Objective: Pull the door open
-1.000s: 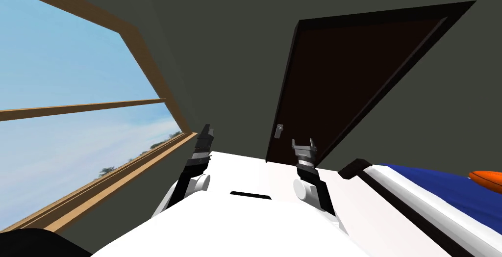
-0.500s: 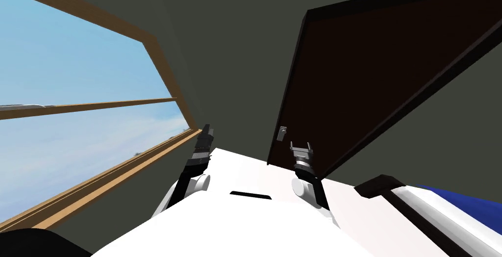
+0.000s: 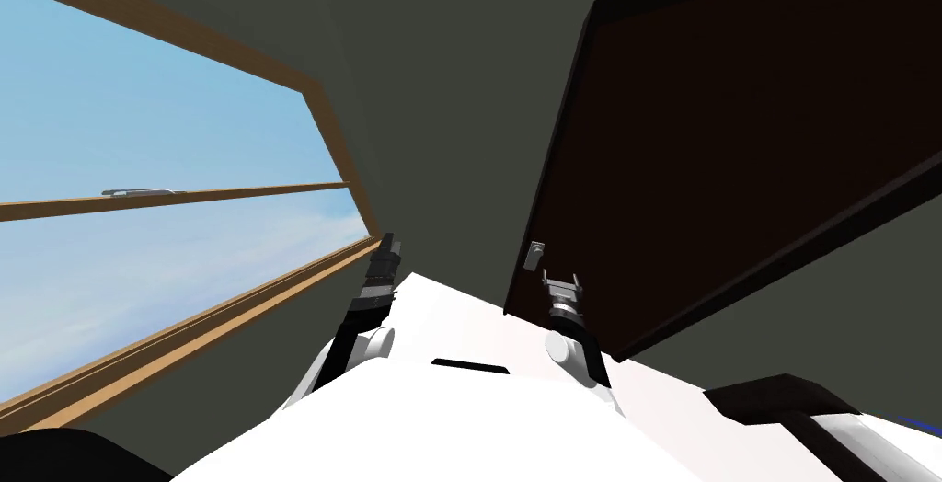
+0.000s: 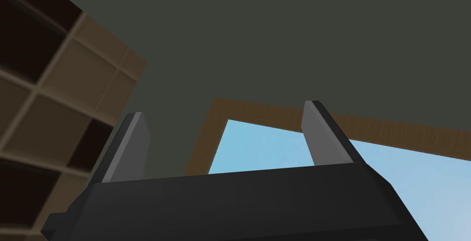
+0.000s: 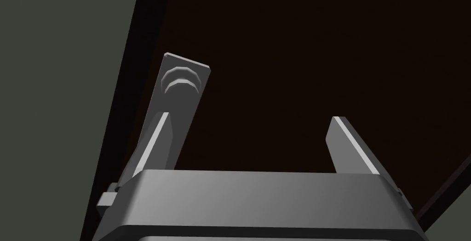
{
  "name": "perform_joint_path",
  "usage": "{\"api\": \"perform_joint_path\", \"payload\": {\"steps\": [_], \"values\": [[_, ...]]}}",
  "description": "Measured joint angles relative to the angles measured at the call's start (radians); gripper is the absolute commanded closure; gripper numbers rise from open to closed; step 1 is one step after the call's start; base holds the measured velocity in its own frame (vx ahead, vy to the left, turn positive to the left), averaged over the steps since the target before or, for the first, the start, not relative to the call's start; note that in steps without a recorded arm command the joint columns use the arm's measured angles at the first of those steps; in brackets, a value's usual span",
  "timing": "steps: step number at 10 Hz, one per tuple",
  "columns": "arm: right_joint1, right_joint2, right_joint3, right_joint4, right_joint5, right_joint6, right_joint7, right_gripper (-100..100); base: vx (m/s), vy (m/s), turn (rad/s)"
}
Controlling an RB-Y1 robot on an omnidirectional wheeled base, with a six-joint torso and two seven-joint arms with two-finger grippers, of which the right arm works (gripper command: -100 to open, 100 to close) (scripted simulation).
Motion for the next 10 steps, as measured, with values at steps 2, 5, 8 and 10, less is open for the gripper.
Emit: {"api": "perform_joint_path", "payload": {"steps": [2,5,8,10], "values": [[-0.009,0.000,-0.002,0.036,-0.041,0.007,-0.041,-100,0.014,-0.096,0.187],[-0.038,0.012,-0.013,0.086,-0.095,0.026,-0.082,-100,-0.001,-0.086,0.172],[-0.052,0.007,-0.010,0.140,-0.138,0.022,-0.136,-100,-0.002,-0.076,0.162],[-0.071,0.011,-0.011,0.185,-0.171,0.022,-0.171,-100,0.004,-0.067,0.132]]}}
